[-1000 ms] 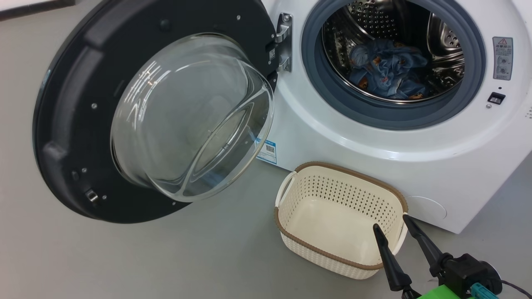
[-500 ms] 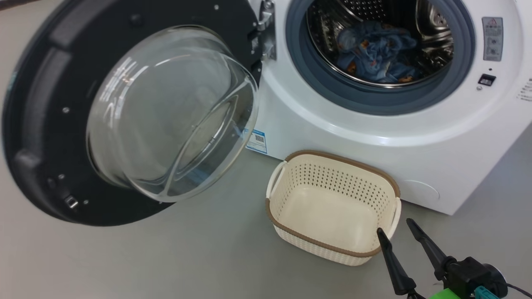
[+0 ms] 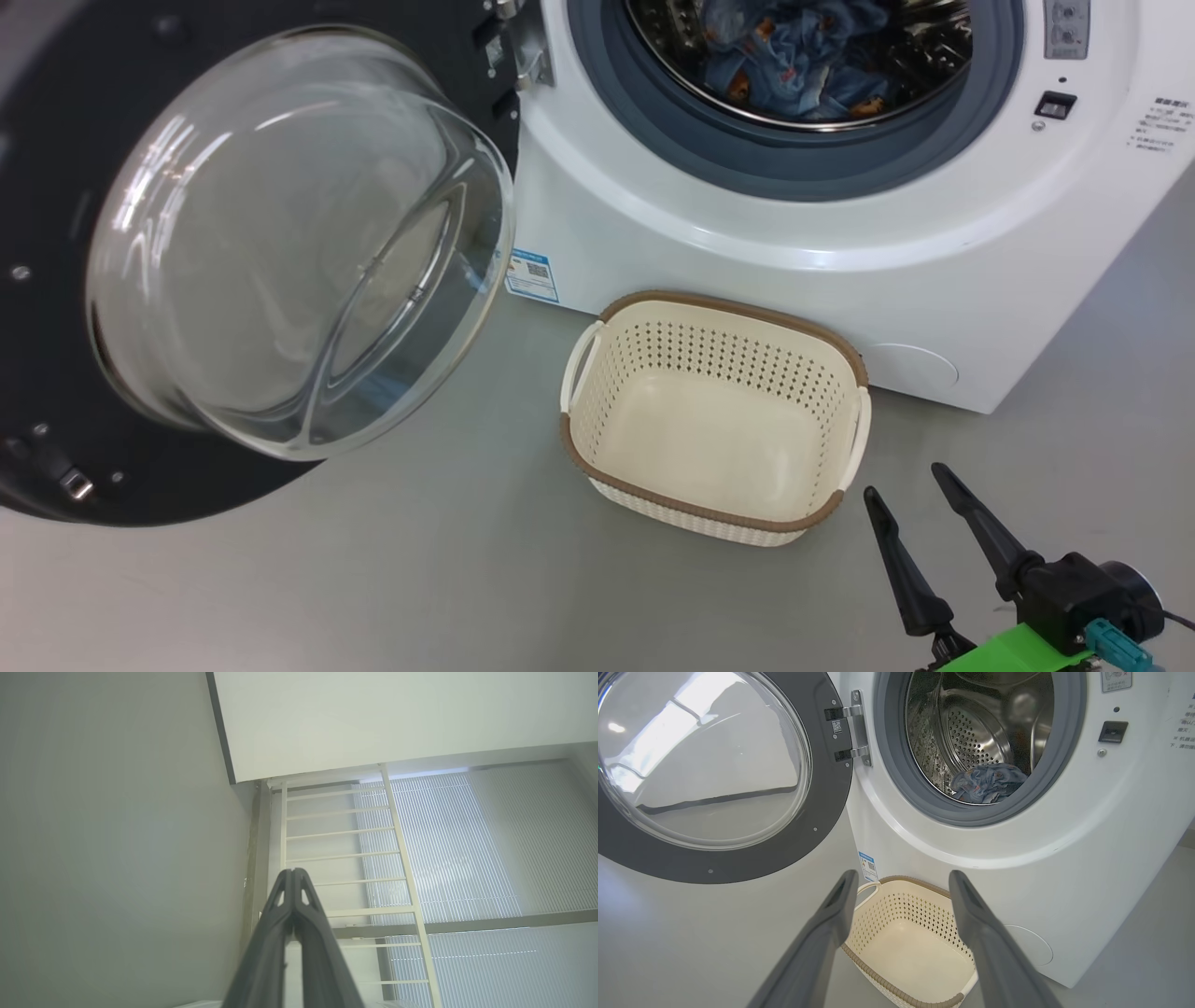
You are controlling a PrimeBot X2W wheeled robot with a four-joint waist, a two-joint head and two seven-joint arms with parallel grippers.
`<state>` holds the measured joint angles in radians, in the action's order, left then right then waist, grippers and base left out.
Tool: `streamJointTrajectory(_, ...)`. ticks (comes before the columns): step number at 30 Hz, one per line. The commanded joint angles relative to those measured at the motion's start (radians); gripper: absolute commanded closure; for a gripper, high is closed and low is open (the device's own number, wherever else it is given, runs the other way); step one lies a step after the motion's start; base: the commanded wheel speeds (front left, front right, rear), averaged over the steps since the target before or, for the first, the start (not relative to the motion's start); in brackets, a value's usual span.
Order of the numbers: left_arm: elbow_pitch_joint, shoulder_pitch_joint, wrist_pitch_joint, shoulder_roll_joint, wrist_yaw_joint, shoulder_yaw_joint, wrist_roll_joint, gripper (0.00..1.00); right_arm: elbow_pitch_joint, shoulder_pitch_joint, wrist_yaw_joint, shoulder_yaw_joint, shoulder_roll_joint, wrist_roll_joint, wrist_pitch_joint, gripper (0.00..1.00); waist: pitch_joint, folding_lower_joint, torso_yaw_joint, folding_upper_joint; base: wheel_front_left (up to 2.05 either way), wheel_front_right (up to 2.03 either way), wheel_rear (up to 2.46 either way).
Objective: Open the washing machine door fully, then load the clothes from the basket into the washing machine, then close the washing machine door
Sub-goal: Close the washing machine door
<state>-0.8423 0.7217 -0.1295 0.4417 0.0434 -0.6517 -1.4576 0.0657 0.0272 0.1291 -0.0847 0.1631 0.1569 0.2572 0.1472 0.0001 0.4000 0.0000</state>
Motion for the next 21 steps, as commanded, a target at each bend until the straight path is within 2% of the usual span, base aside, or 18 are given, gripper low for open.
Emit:
streamJointTrajectory(1, 0.006, 0.031, -0.033, 0.062, 0.018, -0.006, -0.014, 1.00, -0.027, -0.035, 0.002, -0.024, 0.014, -0.012, 0.005, 0.00, 0.015, -0.0001, -0.015, 0.0000, 0.00, 0.00, 0.00)
streamJointTrajectory(21, -0.086, 0.046, -0.309, 0.046, 0.065, 0.070, -0.052, 1.00, -0.027, -0.049, 0.002, -0.017, 0.017, -0.016, 0.005, 0.00, 0.032, -0.0001, -0.026, 0.0000, 0.00, 0.00, 0.00)
